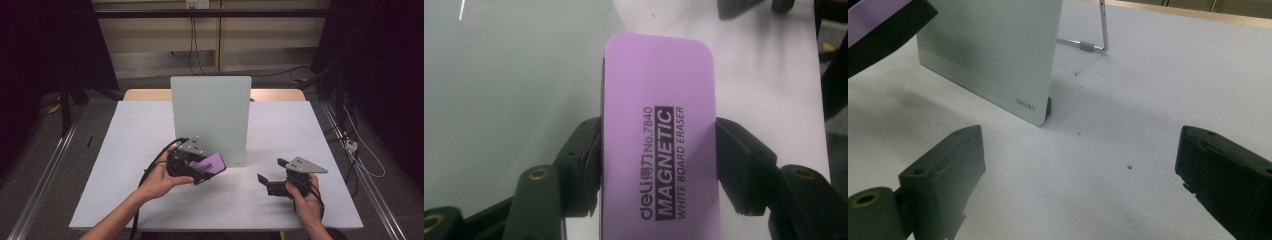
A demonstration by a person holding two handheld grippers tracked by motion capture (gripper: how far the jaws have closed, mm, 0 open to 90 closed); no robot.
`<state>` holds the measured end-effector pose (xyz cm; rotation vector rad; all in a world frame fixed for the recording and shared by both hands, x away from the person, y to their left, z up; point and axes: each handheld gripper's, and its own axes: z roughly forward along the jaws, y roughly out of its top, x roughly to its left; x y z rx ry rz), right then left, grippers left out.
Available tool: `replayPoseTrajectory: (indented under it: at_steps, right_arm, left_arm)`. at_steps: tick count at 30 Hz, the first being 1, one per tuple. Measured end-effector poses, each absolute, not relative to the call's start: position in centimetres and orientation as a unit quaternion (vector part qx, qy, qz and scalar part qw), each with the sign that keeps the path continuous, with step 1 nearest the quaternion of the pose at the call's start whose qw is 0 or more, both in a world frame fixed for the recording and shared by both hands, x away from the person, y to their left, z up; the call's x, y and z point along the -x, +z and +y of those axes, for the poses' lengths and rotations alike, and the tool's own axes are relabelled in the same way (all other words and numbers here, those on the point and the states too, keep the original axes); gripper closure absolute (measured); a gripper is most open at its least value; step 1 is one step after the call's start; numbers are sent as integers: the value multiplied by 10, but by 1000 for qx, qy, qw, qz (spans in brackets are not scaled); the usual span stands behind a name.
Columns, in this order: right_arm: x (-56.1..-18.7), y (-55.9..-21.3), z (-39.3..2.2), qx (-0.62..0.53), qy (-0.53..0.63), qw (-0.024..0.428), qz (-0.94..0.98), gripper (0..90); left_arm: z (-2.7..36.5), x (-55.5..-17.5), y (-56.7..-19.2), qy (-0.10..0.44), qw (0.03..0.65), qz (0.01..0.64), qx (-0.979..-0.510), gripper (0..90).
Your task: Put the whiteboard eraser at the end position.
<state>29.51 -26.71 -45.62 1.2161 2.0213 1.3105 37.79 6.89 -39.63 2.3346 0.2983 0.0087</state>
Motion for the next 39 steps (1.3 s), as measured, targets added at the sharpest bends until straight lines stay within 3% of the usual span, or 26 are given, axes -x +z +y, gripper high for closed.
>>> replayPoseTrajectory:
  at_steps: [22, 39]
  right_arm:
    - [-294, -455, -266, -438, 477, 220, 729, 61]
    - [-294, -454, -264, -434, 474, 223, 733, 61]
  left_arm:
    - [43, -372, -424, -40, 325, 107, -939, 404]
    - [34, -370, -441, -33, 310, 107, -944, 401]
